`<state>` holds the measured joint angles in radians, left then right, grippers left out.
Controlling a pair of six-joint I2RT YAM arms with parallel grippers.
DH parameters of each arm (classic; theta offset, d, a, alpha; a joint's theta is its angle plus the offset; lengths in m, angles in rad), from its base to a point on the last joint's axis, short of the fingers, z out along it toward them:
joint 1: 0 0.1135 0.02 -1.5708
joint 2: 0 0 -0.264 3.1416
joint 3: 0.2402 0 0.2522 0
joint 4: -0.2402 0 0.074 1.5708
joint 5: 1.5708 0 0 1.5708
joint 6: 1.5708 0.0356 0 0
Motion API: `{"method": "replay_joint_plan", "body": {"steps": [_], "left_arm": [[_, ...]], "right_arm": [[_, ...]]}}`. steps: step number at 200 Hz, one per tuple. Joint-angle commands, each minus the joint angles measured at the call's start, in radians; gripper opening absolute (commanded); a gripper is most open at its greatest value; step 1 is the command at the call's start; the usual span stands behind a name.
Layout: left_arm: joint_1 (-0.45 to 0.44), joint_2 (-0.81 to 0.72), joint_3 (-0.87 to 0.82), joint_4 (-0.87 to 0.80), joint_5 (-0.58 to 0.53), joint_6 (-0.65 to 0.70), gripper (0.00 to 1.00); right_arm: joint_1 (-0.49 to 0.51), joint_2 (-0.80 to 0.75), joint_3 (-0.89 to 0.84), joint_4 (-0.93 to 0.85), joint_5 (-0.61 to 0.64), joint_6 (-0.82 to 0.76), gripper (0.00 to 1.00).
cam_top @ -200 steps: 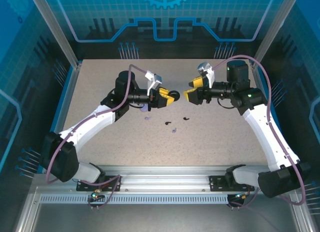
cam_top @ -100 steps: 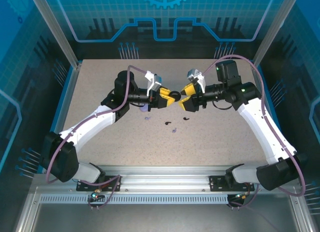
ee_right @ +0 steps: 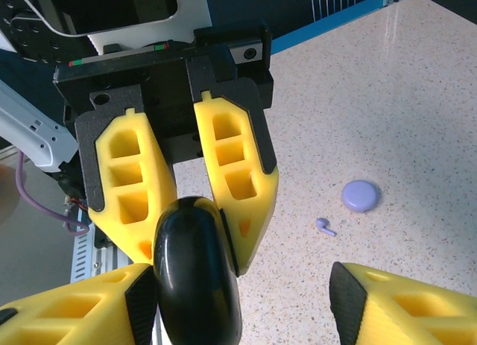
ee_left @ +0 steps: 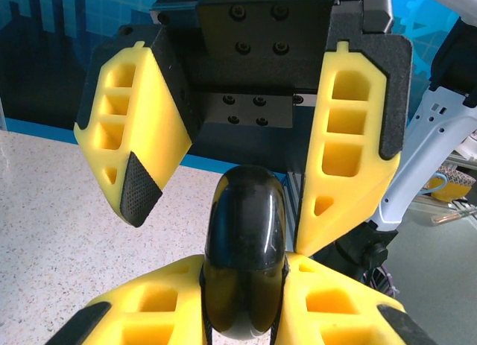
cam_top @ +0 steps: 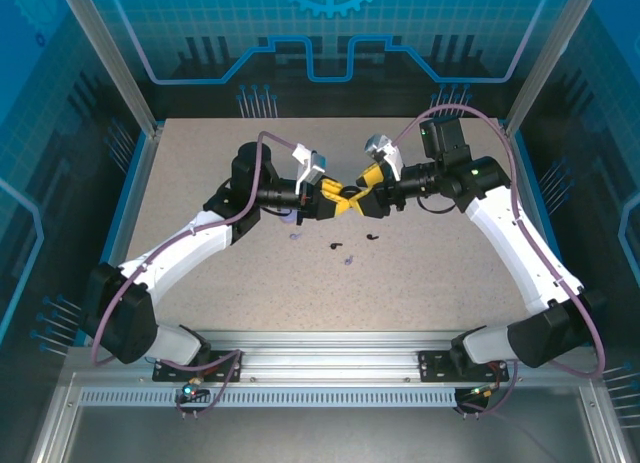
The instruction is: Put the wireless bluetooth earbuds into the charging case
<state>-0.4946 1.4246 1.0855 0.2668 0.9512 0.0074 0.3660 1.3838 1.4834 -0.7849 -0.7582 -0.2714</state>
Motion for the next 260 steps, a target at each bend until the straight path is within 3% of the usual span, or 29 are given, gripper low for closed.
{"method": "replay_joint_plan", "body": {"steps": [1,170,260], "left_arm": [[-0.014,-0.037,-0.005,0.008,0.047,0.033,0.03],[-0.028,-0.085,-0.035,-0.066,0.069,0.147,0.01],[-0.03,-0.032,-0.022,-0.036,0.008,0.084,0.01]], "right_arm": [[-0.002,0.012,0.029,0.034,0.049,0.035,0.65],[-0.042,-0.004,0.034,0.071,0.096,0.089,0.64],[-0.042,-0.063,0.016,0.096,0.057,0.106,0.68]]}}
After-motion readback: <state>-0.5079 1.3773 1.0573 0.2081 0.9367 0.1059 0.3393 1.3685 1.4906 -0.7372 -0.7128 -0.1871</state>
